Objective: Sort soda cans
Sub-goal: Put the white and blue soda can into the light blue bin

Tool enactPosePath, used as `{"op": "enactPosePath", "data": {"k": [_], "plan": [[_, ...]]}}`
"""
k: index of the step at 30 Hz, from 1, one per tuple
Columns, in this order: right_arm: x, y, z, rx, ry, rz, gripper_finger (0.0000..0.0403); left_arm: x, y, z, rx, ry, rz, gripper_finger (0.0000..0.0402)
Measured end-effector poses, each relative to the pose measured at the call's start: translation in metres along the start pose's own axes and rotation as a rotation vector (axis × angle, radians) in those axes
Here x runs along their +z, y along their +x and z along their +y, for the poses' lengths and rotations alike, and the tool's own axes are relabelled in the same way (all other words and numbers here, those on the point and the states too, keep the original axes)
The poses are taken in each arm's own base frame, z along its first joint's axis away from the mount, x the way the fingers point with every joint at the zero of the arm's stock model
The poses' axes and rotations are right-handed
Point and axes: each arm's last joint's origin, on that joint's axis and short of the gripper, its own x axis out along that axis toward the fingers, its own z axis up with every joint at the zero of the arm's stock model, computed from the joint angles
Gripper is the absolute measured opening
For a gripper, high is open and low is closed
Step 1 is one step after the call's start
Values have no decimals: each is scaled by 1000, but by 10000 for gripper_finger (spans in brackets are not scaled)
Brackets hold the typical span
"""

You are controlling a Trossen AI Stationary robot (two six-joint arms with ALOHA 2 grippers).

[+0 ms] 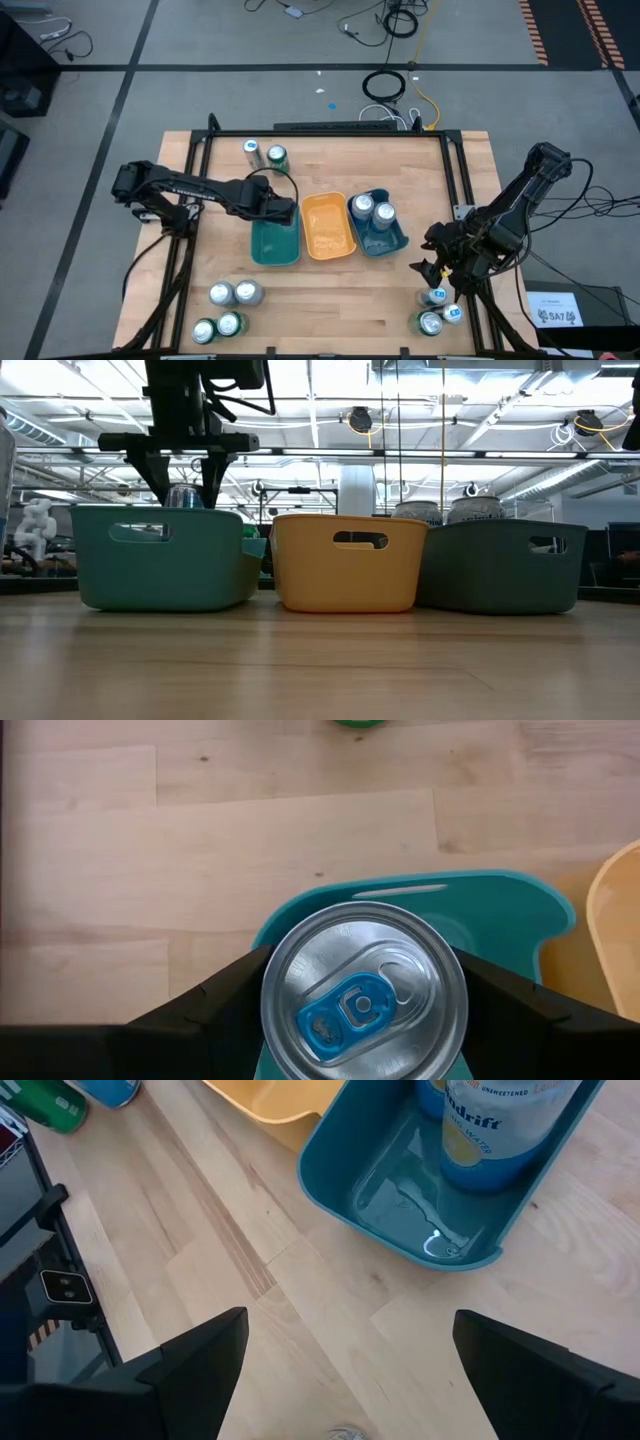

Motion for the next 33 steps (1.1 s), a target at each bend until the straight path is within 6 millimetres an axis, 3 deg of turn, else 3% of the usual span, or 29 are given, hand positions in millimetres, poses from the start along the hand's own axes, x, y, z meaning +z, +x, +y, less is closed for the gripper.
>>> {"op": "enactPosePath", "data": {"k": [33], "plan": [[0, 0, 1, 7, 4, 0, 345, 0, 0, 2, 16, 37, 5, 274]]}}
